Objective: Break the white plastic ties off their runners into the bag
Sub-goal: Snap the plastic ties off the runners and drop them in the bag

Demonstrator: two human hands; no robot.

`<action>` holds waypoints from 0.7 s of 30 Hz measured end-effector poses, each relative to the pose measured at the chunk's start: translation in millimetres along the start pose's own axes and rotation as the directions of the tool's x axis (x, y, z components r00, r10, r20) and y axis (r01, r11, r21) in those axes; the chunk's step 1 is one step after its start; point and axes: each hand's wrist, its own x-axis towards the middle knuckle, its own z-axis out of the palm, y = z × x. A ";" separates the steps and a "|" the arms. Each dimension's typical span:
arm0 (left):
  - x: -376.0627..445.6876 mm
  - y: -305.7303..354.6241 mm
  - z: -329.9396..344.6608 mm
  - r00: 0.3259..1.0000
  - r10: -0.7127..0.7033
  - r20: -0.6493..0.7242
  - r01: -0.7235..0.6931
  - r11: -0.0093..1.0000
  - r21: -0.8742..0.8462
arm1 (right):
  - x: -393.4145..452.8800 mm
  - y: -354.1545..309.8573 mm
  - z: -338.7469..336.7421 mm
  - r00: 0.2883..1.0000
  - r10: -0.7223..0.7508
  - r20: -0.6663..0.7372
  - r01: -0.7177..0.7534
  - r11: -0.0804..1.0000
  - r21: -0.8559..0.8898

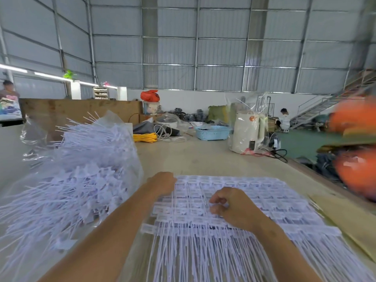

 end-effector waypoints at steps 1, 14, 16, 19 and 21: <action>2.7 -0.3 1.3 1.000 0.004 -0.002 -0.004 1.000 -0.027 | -0.1 1.8 0.1 1.000 -0.001 -0.011 0.001 1.000 -0.007; -28.7 5.3 -47.5 0.932 0.088 -0.351 -0.130 0.986 -0.100 | -5.7 -1.3 -15.7 0.942 0.129 -0.309 -0.163 0.983 -0.085; -43.3 5.3 -71.5 0.897 0.099 -0.432 -0.303 0.848 -0.434 | -6.8 -2.5 -21.9 0.894 0.146 -0.424 -0.187 0.981 -0.057; -72.3 5.9 -104.8 0.873 0.062 -0.484 -0.465 0.407 -0.786 | -9.7 -7.9 -34.0 0.758 0.116 -0.642 -0.222 0.971 -0.086; -88.2 8.5 -118.5 0.849 0.044 -0.527 -0.525 0.196 -0.828 | -11.6 -11.9 -40.9 0.668 0.072 -0.740 -0.214 0.972 -0.099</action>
